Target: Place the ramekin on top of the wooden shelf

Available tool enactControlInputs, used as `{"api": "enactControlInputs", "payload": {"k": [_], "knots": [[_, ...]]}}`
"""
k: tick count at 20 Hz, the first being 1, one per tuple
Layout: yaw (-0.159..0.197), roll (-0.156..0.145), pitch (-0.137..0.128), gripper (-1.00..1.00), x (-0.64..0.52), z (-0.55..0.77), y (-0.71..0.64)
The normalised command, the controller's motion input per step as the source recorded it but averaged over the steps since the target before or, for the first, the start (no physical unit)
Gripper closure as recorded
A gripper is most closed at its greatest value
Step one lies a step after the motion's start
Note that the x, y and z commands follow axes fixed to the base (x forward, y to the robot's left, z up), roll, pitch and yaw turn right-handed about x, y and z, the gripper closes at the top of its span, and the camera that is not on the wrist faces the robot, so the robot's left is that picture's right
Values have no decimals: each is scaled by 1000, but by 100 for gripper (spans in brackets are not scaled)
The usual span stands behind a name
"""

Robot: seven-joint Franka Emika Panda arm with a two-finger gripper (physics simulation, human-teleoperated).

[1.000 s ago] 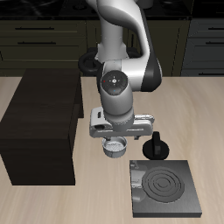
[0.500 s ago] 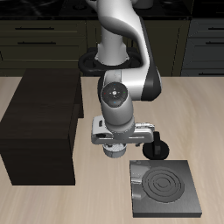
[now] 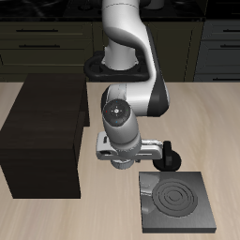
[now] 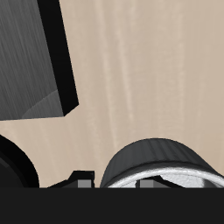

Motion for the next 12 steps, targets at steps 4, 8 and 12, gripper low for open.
{"api": "enactControlInputs", "payload": {"k": [4,8,12], "knots": [[5,-37,-3,100,38,51,-207],[18,-15,-58,100,-58,421,-86],[55,-16,-41,100,-62,351,-90]]}}
